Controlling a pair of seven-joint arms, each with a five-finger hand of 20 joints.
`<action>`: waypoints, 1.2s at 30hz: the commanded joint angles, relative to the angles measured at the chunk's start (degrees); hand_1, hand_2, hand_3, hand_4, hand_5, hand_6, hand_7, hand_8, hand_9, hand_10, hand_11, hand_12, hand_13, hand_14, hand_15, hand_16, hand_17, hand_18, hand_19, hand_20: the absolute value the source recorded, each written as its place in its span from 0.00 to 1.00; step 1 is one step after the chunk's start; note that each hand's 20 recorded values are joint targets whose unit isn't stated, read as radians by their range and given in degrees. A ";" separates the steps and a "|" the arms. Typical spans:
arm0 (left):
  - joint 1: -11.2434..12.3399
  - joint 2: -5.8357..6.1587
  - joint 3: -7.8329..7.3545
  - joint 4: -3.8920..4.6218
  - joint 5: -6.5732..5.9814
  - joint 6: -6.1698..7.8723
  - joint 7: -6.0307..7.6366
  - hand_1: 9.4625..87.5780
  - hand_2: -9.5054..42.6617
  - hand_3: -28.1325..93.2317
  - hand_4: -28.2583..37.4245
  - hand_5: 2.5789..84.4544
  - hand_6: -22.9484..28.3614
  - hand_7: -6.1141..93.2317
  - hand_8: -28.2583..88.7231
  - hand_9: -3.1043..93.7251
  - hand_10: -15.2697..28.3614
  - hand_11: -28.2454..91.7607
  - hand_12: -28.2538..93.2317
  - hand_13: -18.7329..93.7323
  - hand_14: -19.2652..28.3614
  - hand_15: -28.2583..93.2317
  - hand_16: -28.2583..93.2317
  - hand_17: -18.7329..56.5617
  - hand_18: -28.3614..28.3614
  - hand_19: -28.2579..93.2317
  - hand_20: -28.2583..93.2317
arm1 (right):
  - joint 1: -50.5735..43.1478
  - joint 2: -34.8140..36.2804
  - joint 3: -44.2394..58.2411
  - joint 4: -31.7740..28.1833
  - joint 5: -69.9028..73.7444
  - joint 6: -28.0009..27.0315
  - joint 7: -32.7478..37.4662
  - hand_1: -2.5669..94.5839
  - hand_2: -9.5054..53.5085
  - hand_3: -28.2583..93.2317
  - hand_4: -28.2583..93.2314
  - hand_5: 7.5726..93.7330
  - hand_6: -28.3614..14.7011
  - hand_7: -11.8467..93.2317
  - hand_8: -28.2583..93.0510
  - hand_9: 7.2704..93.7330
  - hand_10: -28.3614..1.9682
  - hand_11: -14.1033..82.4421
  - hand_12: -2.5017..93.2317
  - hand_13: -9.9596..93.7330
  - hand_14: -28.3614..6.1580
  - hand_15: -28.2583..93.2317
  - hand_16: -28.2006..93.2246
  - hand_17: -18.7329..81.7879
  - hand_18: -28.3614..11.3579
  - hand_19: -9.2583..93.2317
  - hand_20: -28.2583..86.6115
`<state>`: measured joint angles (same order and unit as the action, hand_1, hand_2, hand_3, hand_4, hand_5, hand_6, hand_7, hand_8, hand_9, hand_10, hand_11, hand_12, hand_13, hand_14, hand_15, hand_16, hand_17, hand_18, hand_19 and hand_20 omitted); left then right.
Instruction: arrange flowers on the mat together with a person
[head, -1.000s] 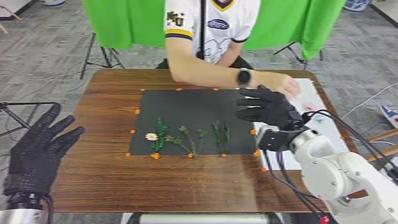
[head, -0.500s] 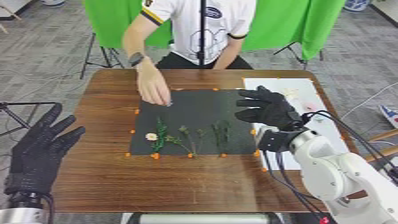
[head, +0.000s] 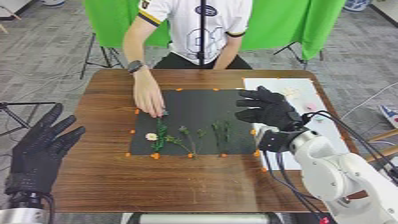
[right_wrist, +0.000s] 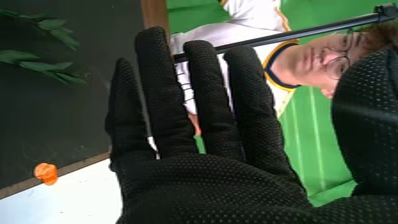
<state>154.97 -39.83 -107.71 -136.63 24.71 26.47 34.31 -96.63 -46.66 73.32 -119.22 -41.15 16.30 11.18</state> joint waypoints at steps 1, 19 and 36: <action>1.81 0.80 0.14 -0.17 -0.87 0.35 1.65 0.15 0.31 0.85 0.05 0.33 0.52 0.16 0.17 0.32 0.66 0.37 0.33 0.35 0.86 0.59 0.20 0.12 0.84 0.54 0.36 | -0.31 0.16 0.16 -0.41 -0.09 0.03 -0.26 0.28 0.14 0.83 0.02 0.55 0.66 0.25 0.13 0.56 0.43 0.27 0.17 0.55 0.24 0.55 0.33 0.31 0.07 0.63 0.38; 1.56 -0.10 -0.06 -0.53 0.12 0.26 1.05 0.15 0.31 0.85 0.05 0.33 0.53 0.16 0.17 0.32 0.67 0.37 0.33 0.35 0.86 0.60 0.19 0.12 0.84 0.54 0.36 | -0.11 3.91 2.84 -3.43 -21.72 8.43 9.00 0.29 0.13 0.83 0.03 0.53 0.65 0.25 0.13 0.58 0.37 0.29 0.18 0.58 0.25 0.60 0.33 0.35 0.05 0.68 0.39; 1.95 0.34 -0.05 -0.92 -0.09 0.54 1.65 0.15 0.31 0.85 0.06 0.33 0.53 0.16 0.17 0.32 0.67 0.37 0.33 0.35 0.86 0.60 0.19 0.12 0.84 0.54 0.36 | 11.39 9.91 -6.75 0.30 -67.42 5.45 48.47 0.34 0.12 0.79 0.06 0.53 0.59 0.22 0.14 0.70 0.27 0.33 0.18 0.74 0.30 0.68 0.32 0.50 0.01 0.83 0.30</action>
<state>156.17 -38.99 -107.86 -137.23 24.44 26.68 36.16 -90.28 -39.27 70.25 -121.93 -95.32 27.49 49.51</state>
